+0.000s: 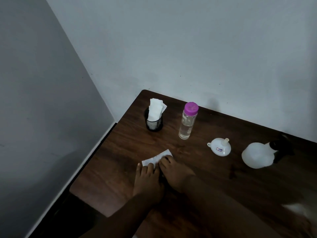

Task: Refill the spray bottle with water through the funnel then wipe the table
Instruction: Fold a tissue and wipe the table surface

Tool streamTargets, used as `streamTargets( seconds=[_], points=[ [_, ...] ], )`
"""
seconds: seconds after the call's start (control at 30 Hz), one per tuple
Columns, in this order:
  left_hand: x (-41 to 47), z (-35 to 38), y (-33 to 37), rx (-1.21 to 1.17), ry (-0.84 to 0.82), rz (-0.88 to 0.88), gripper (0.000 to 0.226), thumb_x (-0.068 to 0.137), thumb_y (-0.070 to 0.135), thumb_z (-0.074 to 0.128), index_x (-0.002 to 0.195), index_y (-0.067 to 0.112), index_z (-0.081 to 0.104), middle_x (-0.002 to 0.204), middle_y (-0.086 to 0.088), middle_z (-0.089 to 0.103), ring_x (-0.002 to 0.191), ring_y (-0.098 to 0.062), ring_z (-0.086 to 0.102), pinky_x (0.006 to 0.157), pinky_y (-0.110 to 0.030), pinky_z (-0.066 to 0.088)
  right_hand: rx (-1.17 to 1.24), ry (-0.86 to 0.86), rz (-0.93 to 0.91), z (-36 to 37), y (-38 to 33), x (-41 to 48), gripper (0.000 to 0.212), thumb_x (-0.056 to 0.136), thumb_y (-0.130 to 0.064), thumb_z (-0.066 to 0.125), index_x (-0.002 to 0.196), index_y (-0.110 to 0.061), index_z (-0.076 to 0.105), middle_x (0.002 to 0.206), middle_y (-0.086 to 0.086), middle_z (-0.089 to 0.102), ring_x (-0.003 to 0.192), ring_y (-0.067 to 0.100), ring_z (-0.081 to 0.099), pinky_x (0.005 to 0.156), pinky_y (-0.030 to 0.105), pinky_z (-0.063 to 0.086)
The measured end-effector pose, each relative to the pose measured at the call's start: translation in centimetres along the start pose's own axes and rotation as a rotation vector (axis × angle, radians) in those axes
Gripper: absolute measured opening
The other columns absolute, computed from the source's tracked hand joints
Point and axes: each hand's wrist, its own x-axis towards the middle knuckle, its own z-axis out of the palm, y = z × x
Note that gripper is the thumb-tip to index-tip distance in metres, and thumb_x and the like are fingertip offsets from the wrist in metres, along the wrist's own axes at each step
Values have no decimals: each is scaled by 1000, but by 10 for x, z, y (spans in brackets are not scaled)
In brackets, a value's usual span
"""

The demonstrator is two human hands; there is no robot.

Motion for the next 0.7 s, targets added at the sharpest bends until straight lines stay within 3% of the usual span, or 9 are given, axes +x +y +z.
streamTargets(
  seconds=[0.1, 0.23, 0.37, 0.53, 0.7],
  points=[
    [-9, 4, 25, -7, -30, -10, 74, 97, 64, 25, 160, 25, 19, 166, -5, 25, 154, -26, 18, 127, -53, 0, 83, -17, -1, 3, 5, -25, 60, 98, -25, 50, 150, -6, 28, 156, 19, 28, 146, 38, 23, 113, 50, 37],
    [-22, 2, 61, -29, -48, -7, 82, 88, 66, 8, 159, 26, 19, 164, -6, 27, 152, -27, 23, 127, -53, 3, -14, 4, -37, 10, 11, -60, 58, 101, -25, 46, 150, -2, 27, 156, 23, 28, 145, 41, 24, 115, 51, 35],
    [-27, 14, 94, -24, -43, 1, 70, 95, 63, 26, 156, 27, 26, 160, -4, 33, 148, -27, 29, 126, -53, 3, -56, 16, -32, 23, 21, -94, 56, 100, -26, 48, 148, -2, 33, 153, 23, 36, 141, 39, 33, 113, 51, 36],
    [-38, 18, 139, 9, -62, 66, 85, 84, 68, 11, 157, 27, 24, 161, -5, 32, 149, -28, 27, 125, -54, 1, -43, -25, 3, 34, 33, -139, 54, 102, -22, 45, 149, 1, 29, 156, 25, 30, 144, 41, 28, 117, 52, 30],
    [-44, 29, 186, -25, -45, 118, 71, 94, 63, 31, 155, 27, 32, 155, -5, 42, 145, -29, 36, 125, -55, 6, 56, -63, 71, 33, 44, -194, 54, 105, -18, 38, 153, 1, 22, 161, 23, 19, 149, 39, 17, 122, 49, 20]
  ],
)
